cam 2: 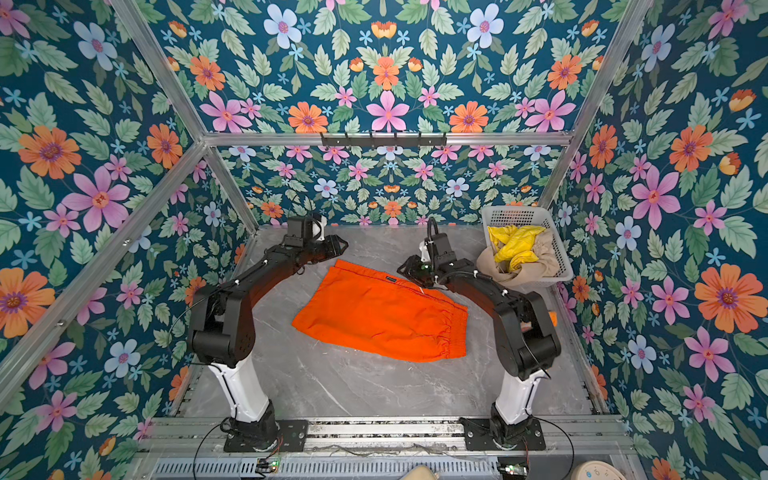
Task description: Fold and stack the shorts
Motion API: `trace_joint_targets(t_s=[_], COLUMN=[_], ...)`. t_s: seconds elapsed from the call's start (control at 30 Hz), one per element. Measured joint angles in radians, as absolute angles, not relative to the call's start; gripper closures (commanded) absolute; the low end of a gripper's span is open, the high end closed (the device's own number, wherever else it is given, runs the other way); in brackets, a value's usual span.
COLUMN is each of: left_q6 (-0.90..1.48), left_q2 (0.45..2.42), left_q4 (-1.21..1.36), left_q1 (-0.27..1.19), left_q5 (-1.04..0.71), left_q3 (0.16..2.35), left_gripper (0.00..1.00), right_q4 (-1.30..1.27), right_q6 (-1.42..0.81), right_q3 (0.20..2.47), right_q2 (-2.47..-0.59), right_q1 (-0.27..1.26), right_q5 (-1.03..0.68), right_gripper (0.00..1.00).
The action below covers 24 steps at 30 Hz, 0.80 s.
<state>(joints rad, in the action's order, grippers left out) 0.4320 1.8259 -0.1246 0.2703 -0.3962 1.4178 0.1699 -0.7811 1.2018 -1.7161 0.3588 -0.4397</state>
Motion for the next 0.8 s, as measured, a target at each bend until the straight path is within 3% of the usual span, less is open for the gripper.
trace_joint_targets(t_s=[0.23, 0.43, 0.67, 0.8], left_q6=[0.21, -0.021, -0.21, -0.265], left_q2=[1.665, 1.732, 1.93, 2.014], left_q4=[-0.113, -0.083, -0.087, -0.087], left_q1=[0.529, 0.808, 1.011, 1.066], left_q5=[-0.427, -0.44, -0.438, -0.463], left_q3=[1.291, 1.304, 1.439, 1.491], left_gripper=[0.42, 0.39, 0.37, 0.36], right_q4=[0.273, 0.393, 0.458, 0.466], right_q6=[-0.759, -0.754, -0.707, -0.698], right_q3=[0.86, 0.645, 0.53, 0.505], right_q2=[-1.331, -1.098, -1.015, -1.013], right_q1=[0.191, -0.107, -0.424, -0.476], right_q5=[-0.463, -0.562, -0.73, -0.79], right_gripper=[0.52, 0.52, 0.52, 0.52])
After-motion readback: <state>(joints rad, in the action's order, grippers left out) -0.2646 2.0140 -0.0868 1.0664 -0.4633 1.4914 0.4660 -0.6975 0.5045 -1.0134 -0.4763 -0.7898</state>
